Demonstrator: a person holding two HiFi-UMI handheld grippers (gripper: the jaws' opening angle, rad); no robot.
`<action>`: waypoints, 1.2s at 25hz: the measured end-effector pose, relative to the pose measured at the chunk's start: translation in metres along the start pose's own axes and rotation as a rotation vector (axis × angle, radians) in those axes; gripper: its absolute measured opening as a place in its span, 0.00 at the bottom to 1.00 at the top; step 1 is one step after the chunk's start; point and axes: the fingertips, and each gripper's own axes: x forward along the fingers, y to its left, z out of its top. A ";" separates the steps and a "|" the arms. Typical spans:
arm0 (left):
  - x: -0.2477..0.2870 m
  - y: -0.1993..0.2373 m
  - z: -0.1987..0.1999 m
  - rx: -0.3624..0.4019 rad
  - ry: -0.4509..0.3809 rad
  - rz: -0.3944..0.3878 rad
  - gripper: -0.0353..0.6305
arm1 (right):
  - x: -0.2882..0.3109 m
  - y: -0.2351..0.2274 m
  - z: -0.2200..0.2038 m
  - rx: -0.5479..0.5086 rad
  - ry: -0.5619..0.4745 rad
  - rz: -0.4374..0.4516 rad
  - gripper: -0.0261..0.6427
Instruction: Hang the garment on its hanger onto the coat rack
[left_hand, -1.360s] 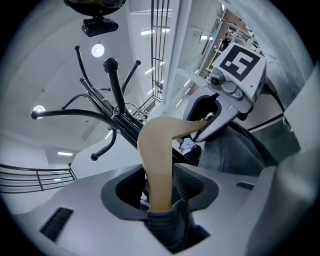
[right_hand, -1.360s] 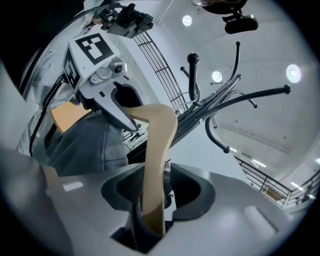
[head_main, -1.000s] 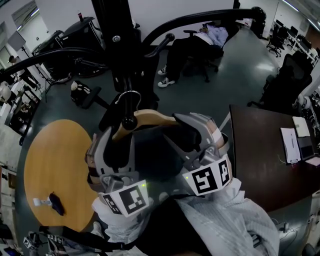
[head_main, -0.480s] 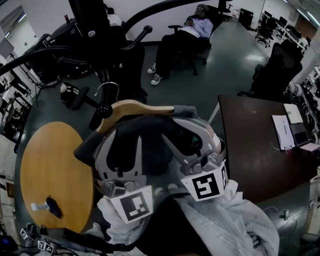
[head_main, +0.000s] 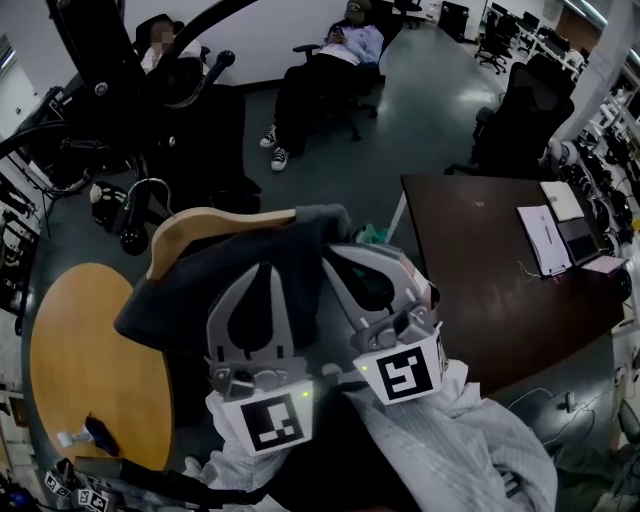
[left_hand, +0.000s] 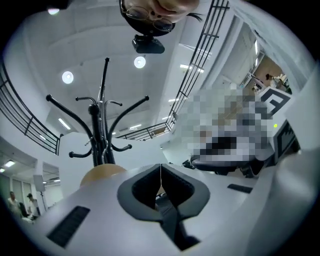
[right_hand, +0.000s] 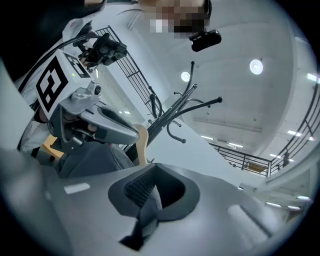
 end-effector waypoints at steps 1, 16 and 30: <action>0.004 -0.006 -0.001 -0.012 0.003 -0.022 0.06 | -0.001 -0.003 -0.004 0.001 0.013 -0.005 0.04; 0.040 -0.050 -0.007 -0.056 0.046 -0.115 0.06 | -0.009 -0.028 -0.039 0.100 0.073 -0.020 0.04; 0.040 -0.060 -0.002 -0.057 0.044 -0.137 0.06 | -0.016 -0.028 -0.040 0.084 0.075 -0.003 0.04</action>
